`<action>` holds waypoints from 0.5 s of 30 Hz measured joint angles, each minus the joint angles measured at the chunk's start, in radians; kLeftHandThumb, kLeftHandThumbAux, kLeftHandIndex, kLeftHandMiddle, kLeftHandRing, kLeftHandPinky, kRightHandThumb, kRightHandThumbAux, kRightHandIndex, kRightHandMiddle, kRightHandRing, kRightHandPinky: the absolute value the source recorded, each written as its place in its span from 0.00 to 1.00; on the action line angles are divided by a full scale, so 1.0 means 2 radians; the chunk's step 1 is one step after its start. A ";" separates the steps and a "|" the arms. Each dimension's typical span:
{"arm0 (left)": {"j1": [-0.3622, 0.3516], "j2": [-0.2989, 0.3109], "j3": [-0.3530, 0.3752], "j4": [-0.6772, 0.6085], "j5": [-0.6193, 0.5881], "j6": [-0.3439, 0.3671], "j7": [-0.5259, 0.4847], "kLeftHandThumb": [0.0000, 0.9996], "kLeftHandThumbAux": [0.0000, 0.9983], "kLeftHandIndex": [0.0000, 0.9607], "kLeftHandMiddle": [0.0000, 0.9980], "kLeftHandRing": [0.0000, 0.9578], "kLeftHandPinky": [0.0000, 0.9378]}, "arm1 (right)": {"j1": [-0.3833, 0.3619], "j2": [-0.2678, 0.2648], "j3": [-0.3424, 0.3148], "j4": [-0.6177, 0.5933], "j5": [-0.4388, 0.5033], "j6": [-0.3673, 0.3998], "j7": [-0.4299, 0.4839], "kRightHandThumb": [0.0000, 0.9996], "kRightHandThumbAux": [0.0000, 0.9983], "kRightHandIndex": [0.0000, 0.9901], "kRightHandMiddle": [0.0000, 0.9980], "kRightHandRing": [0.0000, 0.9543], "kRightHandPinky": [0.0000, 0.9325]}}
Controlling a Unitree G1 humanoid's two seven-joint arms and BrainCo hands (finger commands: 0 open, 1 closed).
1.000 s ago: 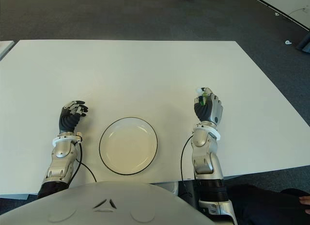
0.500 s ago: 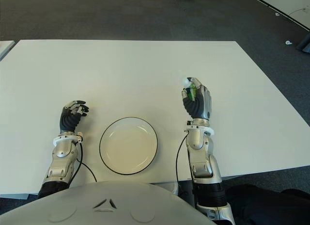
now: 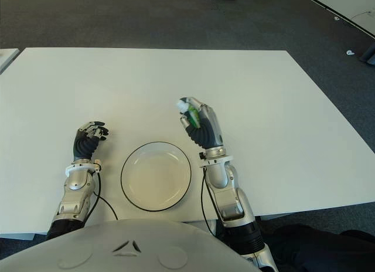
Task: Put the toothpaste on the table into the plate.
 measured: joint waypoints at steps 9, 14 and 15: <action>0.004 -0.002 -0.001 -0.014 0.008 0.017 0.000 0.70 0.72 0.45 0.53 0.55 0.55 | 0.000 -0.025 0.014 0.000 0.019 -0.028 0.067 0.73 0.72 0.44 0.88 0.92 0.95; 0.006 -0.003 -0.001 -0.017 0.009 0.020 0.000 0.70 0.72 0.45 0.52 0.54 0.54 | -0.003 -0.040 0.024 0.004 0.032 -0.035 0.109 0.73 0.71 0.44 0.87 0.92 0.94; 0.006 -0.003 -0.001 -0.017 0.009 0.020 0.000 0.70 0.72 0.45 0.52 0.54 0.54 | -0.005 -0.042 0.026 0.006 0.035 -0.037 0.116 0.73 0.71 0.45 0.87 0.92 0.94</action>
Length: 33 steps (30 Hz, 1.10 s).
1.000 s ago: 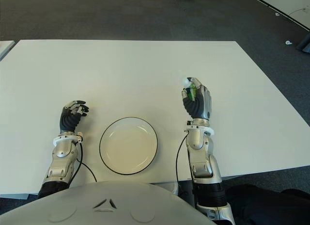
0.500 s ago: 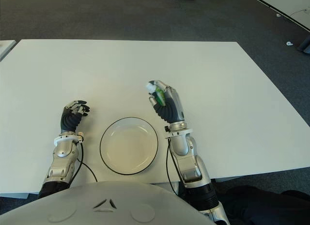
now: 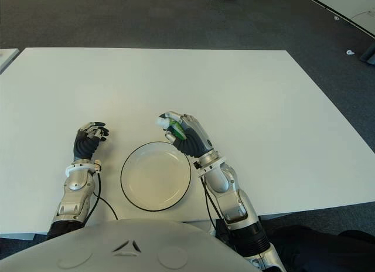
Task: Put the toothpaste on the table into the plate.
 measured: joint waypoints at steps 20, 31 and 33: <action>0.002 -0.005 -0.002 -0.010 0.004 0.006 0.000 0.70 0.72 0.45 0.54 0.56 0.55 | -0.043 -0.009 0.051 0.081 -0.003 -0.032 0.071 0.73 0.71 0.45 0.87 0.91 0.94; 0.003 -0.005 -0.001 -0.013 0.004 0.011 0.000 0.71 0.72 0.45 0.55 0.56 0.56 | -0.045 -0.021 0.068 0.081 -0.059 -0.012 0.089 0.71 0.71 0.44 0.79 0.83 0.82; 0.003 -0.005 -0.001 -0.013 0.004 0.011 0.000 0.71 0.72 0.45 0.55 0.57 0.56 | -0.046 -0.025 0.072 0.083 -0.075 -0.008 0.090 0.71 0.71 0.43 0.73 0.76 0.75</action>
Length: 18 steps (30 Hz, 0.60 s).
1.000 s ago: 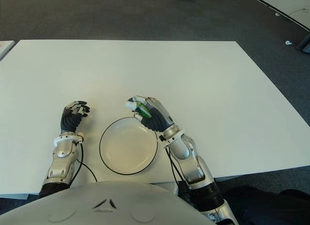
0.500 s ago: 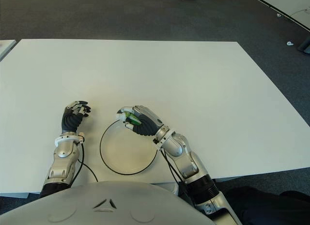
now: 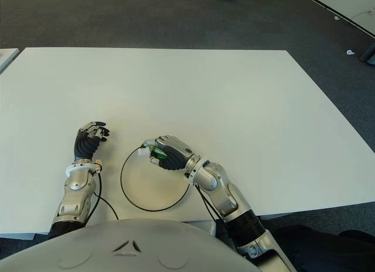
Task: Put the toothpaste on the table into the plate.
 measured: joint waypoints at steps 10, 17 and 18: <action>0.000 0.000 0.000 0.000 0.003 0.000 0.000 0.70 0.72 0.45 0.54 0.55 0.54 | -0.009 -0.012 0.010 0.002 -0.067 0.028 0.006 0.53 0.41 0.05 0.07 0.10 0.15; 0.000 -0.001 0.000 0.000 0.004 0.000 0.000 0.71 0.72 0.45 0.54 0.55 0.54 | -0.014 -0.018 0.015 -0.013 -0.103 0.046 0.012 0.45 0.27 0.00 0.00 0.01 0.01; 0.000 -0.001 0.000 0.000 0.004 0.000 0.000 0.71 0.72 0.45 0.54 0.55 0.54 | -0.014 -0.018 0.016 -0.015 -0.105 0.046 0.012 0.43 0.25 0.00 0.00 0.00 0.01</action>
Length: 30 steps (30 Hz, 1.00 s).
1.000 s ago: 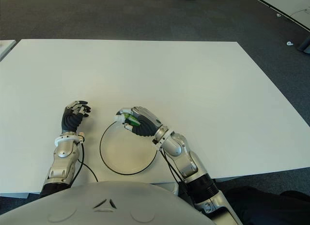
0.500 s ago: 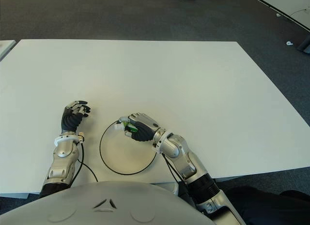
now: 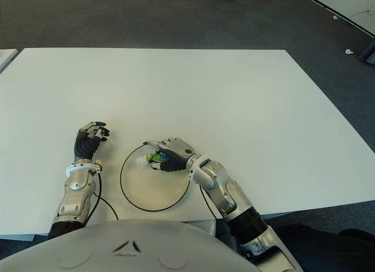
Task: Put the toothpaste on the table into the plate.
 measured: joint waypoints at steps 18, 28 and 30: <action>0.000 0.000 0.002 0.002 0.000 -0.005 0.000 0.71 0.72 0.45 0.53 0.55 0.54 | 0.010 0.002 -0.011 -0.021 0.025 -0.001 -0.010 0.42 0.11 0.00 0.00 0.00 0.00; 0.000 0.000 0.002 0.002 0.000 0.000 0.000 0.70 0.72 0.45 0.54 0.55 0.52 | 0.018 -0.003 -0.028 -0.044 0.057 -0.003 -0.010 0.43 0.10 0.00 0.00 0.00 0.00; -0.001 0.000 0.002 0.002 0.001 0.000 0.000 0.70 0.72 0.45 0.54 0.55 0.52 | 0.022 -0.002 -0.033 -0.047 0.069 -0.003 -0.010 0.43 0.10 0.00 0.00 0.00 0.00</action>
